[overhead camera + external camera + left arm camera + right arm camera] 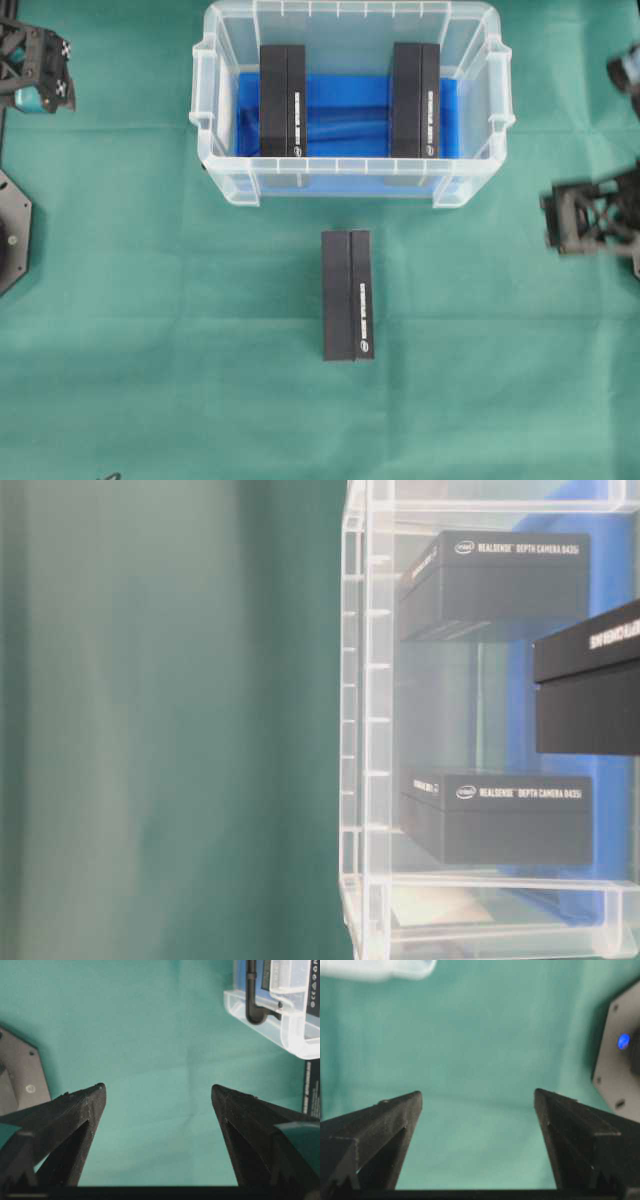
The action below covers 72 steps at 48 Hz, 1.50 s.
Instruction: Take out the box from the case.
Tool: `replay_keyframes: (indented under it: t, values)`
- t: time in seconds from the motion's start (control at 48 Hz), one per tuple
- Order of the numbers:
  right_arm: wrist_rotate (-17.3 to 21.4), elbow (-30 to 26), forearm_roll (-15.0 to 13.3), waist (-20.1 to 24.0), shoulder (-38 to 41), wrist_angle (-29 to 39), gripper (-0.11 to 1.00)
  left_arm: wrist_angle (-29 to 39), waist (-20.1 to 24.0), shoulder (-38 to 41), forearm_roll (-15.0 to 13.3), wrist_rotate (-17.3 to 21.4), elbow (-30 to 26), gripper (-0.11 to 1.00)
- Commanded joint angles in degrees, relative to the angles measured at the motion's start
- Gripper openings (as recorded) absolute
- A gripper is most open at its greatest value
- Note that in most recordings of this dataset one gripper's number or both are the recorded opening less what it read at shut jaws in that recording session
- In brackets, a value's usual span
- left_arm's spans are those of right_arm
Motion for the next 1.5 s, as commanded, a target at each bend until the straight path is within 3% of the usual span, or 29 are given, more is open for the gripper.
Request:
replay_keyframes:
  t: [0.0,0.396,0.605,0.772,1.481]
  values:
    - [-2.5,0.3,-0.4,-4.0,-1.6,-1.3,0.91,-0.3,0.1,0.0,0.2,0.1,-1.6,0.92]
    - [-19.9,1.1,-1.3,-23.2,-2.4,-7.1,0.91,-0.4,0.2,0.1,0.3,0.1,-1.6,0.92]
    - [-25.6,1.1,-1.0,-29.8,-1.5,-9.8,0.91,-0.4,0.1,0.1,0.3,0.1,-1.6,0.92]
    - [-27.7,0.7,0.3,-31.3,-1.0,-9.8,0.91,-0.3,0.1,0.0,0.2,0.1,-1.5,0.92]
    - [-27.8,0.8,0.9,-31.3,-1.0,-9.8,0.91,-0.5,0.4,0.2,0.3,0.2,-1.6,0.92]
